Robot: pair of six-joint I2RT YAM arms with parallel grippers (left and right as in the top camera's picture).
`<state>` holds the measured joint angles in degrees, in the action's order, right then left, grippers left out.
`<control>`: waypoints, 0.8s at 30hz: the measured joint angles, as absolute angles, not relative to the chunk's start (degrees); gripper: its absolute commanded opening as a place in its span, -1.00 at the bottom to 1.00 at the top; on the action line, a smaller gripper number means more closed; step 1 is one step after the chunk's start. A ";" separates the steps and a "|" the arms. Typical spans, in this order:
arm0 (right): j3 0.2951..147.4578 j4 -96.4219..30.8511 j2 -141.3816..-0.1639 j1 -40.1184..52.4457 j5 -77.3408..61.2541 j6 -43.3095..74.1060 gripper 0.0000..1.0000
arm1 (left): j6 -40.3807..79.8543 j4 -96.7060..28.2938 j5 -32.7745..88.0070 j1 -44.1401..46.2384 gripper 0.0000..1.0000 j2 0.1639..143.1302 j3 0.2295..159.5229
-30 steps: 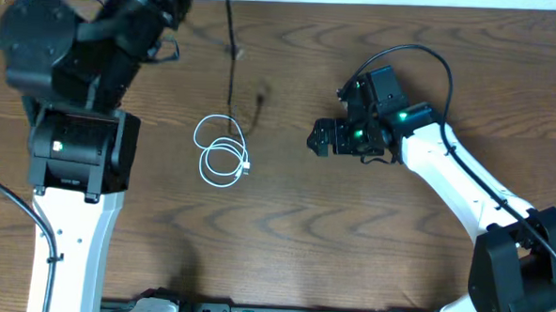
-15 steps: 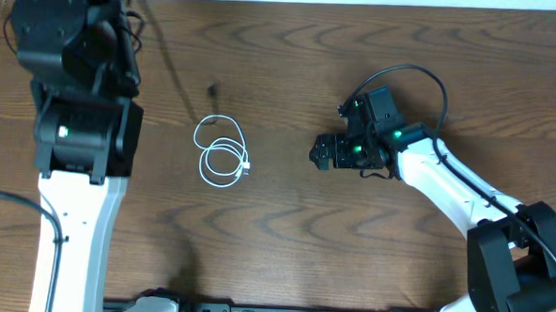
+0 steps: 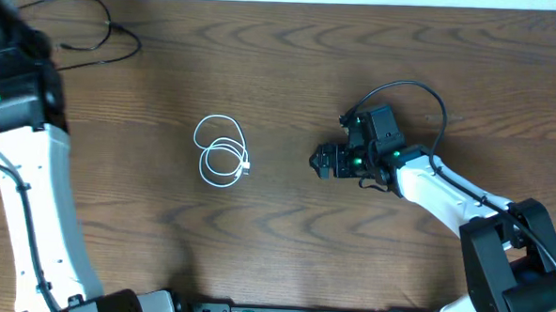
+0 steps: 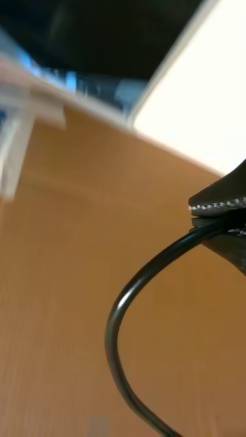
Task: Untangle cables
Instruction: 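Carry the black cable to the left table edge with the left gripper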
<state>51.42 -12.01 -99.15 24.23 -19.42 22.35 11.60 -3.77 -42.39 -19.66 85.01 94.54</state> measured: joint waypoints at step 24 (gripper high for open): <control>50.48 -10.48 -99.15 24.25 -19.42 23.05 0.99 | -1.34 -23.14 -14.17 -34.89 -0.85 105.89 94.63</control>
